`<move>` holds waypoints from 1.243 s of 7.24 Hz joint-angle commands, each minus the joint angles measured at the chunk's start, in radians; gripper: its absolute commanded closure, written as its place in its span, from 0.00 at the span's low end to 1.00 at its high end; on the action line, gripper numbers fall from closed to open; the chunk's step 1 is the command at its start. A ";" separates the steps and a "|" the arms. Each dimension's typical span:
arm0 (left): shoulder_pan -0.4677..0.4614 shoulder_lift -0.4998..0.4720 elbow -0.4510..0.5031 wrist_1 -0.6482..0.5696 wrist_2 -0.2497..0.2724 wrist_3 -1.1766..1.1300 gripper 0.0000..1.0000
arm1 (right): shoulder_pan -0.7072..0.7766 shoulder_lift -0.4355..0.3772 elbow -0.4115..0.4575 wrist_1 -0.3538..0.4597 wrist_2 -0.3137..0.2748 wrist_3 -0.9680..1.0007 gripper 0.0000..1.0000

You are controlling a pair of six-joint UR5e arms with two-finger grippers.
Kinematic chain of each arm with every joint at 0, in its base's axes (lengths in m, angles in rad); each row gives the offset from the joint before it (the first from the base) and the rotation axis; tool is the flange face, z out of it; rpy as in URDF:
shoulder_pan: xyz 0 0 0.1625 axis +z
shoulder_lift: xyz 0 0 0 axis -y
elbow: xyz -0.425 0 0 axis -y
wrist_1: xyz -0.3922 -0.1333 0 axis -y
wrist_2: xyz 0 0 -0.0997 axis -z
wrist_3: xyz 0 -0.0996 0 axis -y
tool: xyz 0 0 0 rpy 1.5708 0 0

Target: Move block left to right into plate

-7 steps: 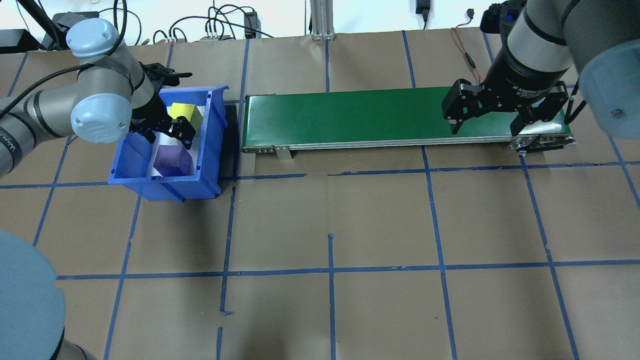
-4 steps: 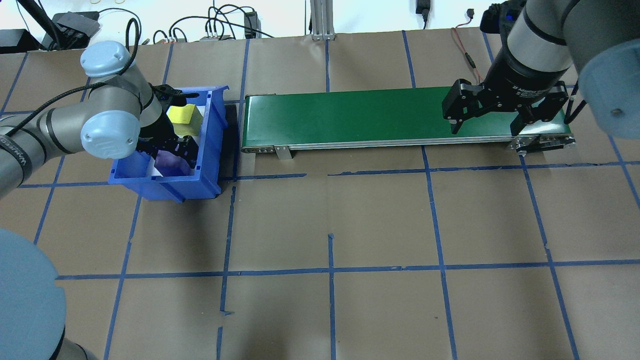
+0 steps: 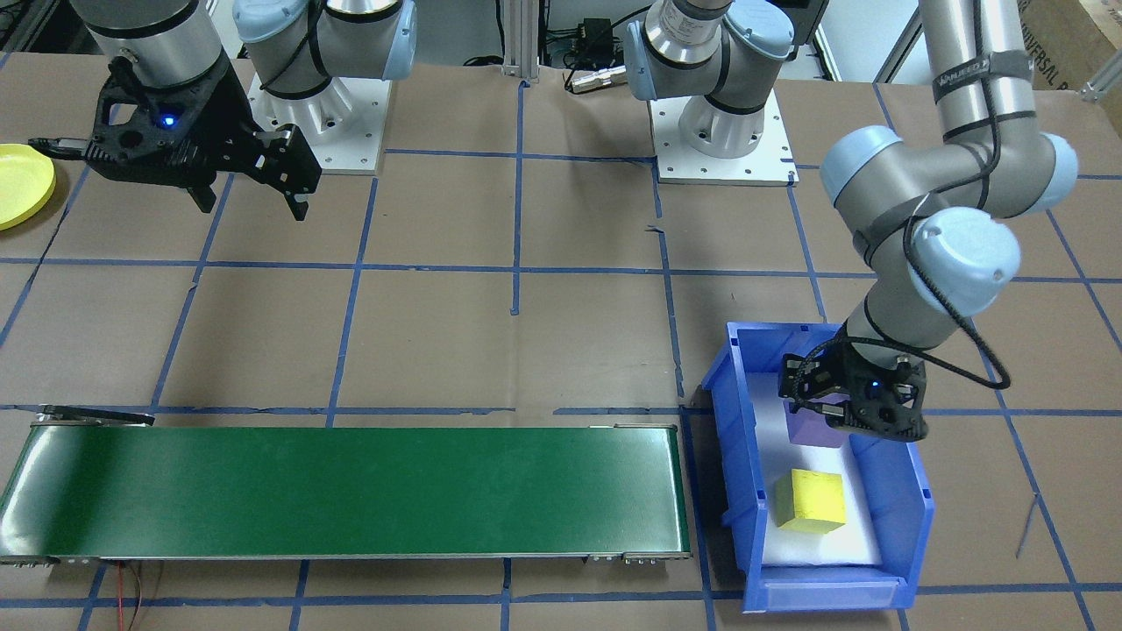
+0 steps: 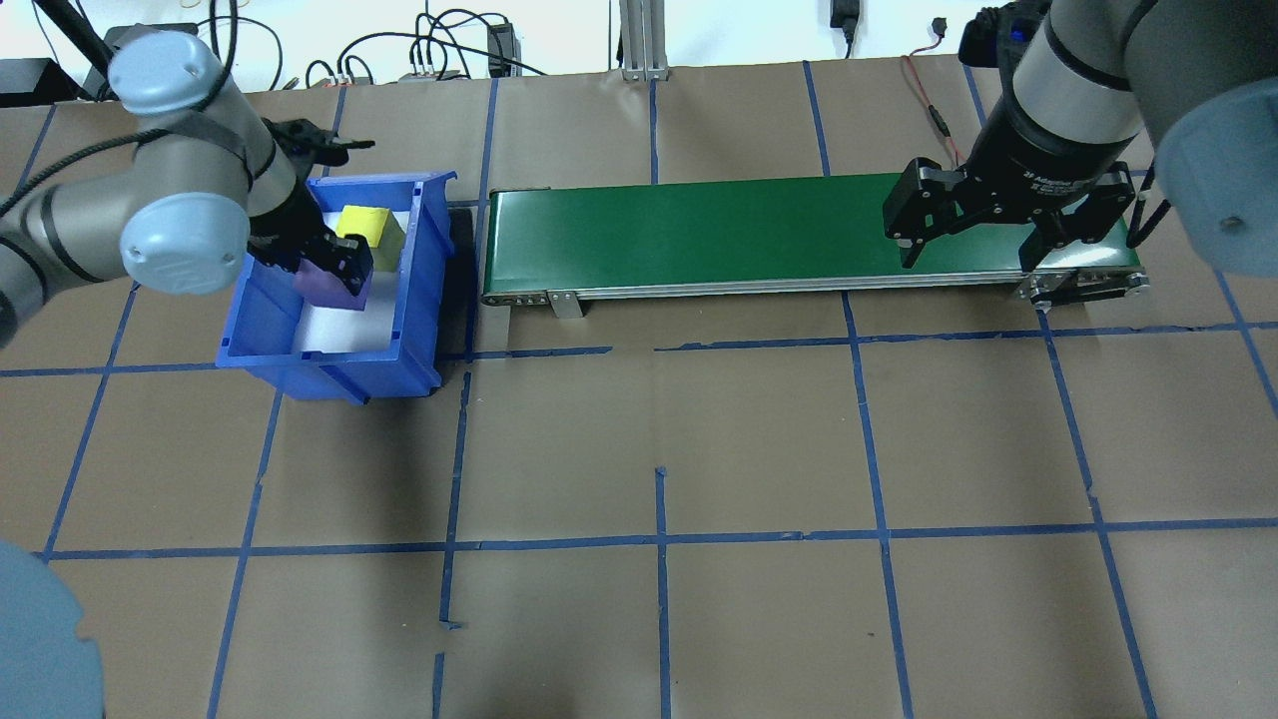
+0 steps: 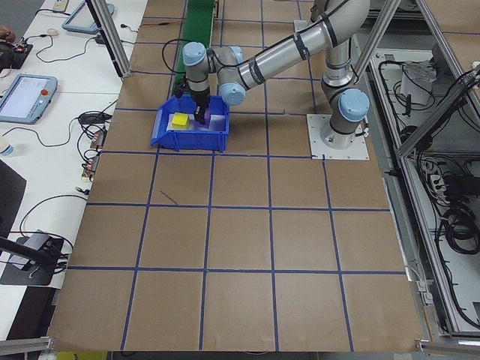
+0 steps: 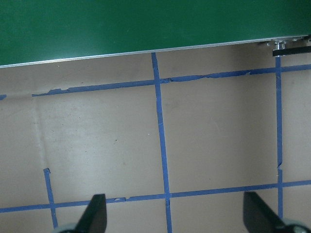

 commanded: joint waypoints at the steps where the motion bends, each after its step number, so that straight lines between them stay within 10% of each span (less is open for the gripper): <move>1: -0.044 0.164 0.054 -0.002 -0.097 -0.001 0.87 | 0.000 0.000 0.000 0.001 0.000 0.000 0.00; 4: -0.103 0.168 0.039 0.016 -0.238 -0.061 0.86 | 0.000 0.000 0.000 0.001 -0.002 0.000 0.00; 9: -0.318 -0.078 0.034 0.125 -0.224 -0.417 0.82 | 0.000 0.000 0.000 0.001 -0.002 0.000 0.00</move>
